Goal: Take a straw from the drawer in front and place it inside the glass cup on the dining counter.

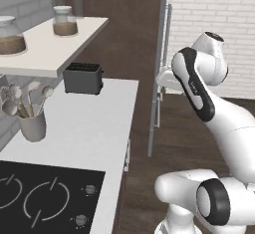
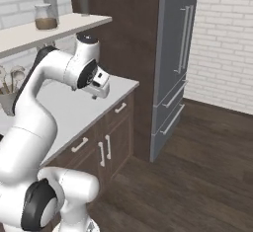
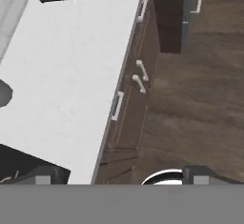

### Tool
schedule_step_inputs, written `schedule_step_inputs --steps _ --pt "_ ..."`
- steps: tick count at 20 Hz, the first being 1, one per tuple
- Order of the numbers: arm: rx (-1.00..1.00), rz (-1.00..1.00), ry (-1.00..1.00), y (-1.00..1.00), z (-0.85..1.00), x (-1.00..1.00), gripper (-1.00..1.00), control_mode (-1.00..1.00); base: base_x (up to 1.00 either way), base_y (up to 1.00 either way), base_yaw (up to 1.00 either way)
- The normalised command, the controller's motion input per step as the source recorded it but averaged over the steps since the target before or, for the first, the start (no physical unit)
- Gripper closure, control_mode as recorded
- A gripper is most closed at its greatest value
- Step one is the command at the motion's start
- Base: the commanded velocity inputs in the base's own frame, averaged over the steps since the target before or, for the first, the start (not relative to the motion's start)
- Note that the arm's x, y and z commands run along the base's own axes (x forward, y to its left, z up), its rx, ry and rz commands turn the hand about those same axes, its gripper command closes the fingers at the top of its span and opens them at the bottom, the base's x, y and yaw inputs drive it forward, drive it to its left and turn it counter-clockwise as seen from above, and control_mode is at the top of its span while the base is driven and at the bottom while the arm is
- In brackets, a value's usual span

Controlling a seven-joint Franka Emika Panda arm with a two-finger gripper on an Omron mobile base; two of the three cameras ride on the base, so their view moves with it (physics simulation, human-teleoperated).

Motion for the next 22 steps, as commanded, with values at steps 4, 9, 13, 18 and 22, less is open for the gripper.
schedule_step_inputs --steps 4,9,13,18,22 --pt "0.57 -0.02 0.0 -1.0 -0.4 -0.16 -1.0 -1.0 0.0 0.0 0.0" --pt "0.53 0.0 0.0 -0.64 -0.81 -0.02 -1.0 -1.0 0.0 0.0 0.0" --pt "0.36 0.04 0.0 -0.07 -1.0 0.1 -1.0 -1.0 0.0 0.0 0.0" --pt "0.17 0.02 -0.03 0.17 -1.0 0.17 -1.0 -1.0 0.0 0.0 0.0" --pt "0.03 0.0 -0.01 0.54 -0.96 0.19 -1.0 -1.0 0.0 0.0 0.0"
